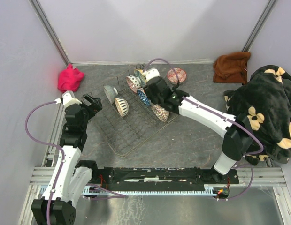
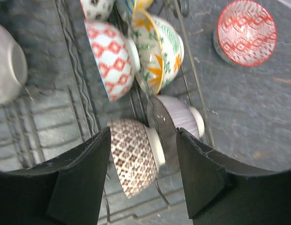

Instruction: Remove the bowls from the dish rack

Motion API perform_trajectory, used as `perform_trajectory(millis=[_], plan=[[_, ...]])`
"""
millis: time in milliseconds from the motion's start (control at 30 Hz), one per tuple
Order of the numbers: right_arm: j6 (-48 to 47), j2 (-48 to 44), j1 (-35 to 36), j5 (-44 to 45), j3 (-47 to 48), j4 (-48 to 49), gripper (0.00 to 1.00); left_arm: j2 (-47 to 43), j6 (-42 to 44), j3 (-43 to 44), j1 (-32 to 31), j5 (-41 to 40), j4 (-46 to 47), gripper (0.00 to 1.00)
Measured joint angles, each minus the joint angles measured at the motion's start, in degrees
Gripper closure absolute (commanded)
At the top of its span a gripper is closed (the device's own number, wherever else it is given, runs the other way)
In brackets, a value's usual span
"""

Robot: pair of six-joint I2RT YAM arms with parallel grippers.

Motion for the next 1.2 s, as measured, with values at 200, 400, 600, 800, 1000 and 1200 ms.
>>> perform_trajectory(millis=[200,400,600,800,1000,1200], plan=[[-2.82,0.13,10.38,14.19,-3.32,-4.44,0.37,1.33,0.00,0.00,0.00,0.24,0.00,0.01],[-3.85,2.32,15.28,21.57,-4.11,-7.06,0.41,2.56,0.00,0.00,0.00,0.28,0.00,0.01],[-4.11,9.57,15.43,28.96,-3.76,-9.51,0.46,2.54,0.00,0.00,0.00,0.26,0.00,0.01],[-4.50,14.05,15.47,33.57,-3.39,-10.67,0.53,2.56,0.00,0.00,0.00,0.26,0.02,0.01],[-5.03,15.91,15.47,37.53,-2.36,-10.73,0.71,2.56,0.00,-0.02,0.00,0.26,0.07,0.01],[-5.14,17.42,15.65,40.39,-2.14,-10.32,0.79,2.71,0.00,-0.04,0.00,0.26,0.46,0.01]])
